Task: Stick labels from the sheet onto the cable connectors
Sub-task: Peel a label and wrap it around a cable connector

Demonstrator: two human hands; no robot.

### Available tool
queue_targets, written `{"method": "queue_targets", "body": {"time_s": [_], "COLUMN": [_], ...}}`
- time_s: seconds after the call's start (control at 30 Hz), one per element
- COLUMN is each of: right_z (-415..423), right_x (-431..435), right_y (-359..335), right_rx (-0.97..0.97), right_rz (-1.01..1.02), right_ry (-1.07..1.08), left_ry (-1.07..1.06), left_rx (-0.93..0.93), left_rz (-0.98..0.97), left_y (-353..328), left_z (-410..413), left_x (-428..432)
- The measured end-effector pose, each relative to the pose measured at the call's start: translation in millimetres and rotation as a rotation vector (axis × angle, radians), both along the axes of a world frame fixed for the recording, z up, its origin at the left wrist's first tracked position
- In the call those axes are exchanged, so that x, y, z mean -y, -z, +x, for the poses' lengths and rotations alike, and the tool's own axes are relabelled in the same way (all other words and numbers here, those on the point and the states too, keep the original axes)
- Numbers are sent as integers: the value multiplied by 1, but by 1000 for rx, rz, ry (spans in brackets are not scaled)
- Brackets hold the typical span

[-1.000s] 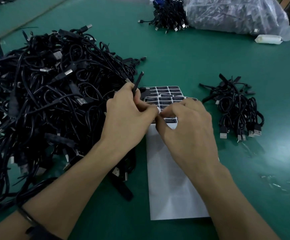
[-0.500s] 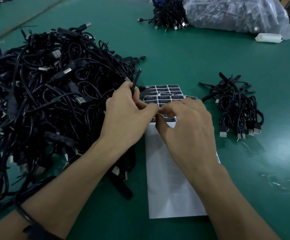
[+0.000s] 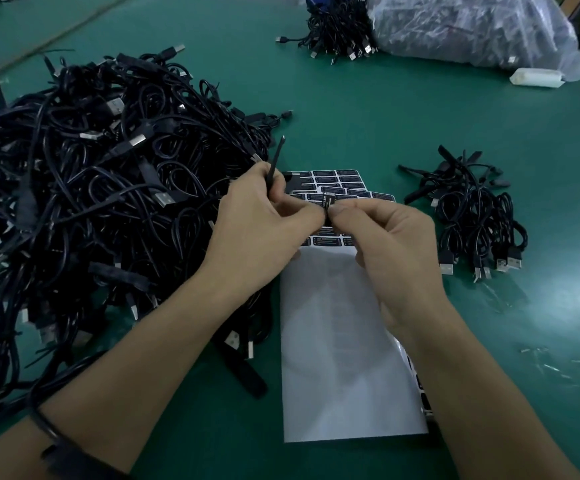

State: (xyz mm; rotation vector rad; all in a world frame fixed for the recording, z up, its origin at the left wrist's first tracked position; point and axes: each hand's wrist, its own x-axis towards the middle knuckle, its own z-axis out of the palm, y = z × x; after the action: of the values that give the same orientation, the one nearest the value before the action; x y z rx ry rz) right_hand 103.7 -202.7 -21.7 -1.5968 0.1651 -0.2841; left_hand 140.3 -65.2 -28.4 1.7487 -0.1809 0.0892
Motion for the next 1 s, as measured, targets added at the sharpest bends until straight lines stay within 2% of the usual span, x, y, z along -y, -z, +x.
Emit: {"method": "queue_targets", "body": {"time_s": [0.13, 0.3, 0.53, 0.6, 0.77, 1.0], "right_z": [1, 1, 4, 5, 4, -2], "right_x": [1, 6, 11, 11, 11, -1], "right_y": [0, 5, 7, 7, 2, 0], "right_rx": [-12, 40, 28, 38, 109, 164], "right_rz": [14, -213, -267, -242, -92, 90], "right_ry": [-12, 37, 51, 76, 138, -85], "left_ry": [23, 47, 15, -8, 66, 124], "left_rx": [-9, 2, 18, 11, -139, 139], "left_rz": [-38, -18, 53, 47, -70, 114], "left_y": [3, 3, 0, -2, -5, 1], "left_z": [3, 2, -4, -5, -5, -6], "left_x": [1, -1, 1, 2, 1, 1]}}
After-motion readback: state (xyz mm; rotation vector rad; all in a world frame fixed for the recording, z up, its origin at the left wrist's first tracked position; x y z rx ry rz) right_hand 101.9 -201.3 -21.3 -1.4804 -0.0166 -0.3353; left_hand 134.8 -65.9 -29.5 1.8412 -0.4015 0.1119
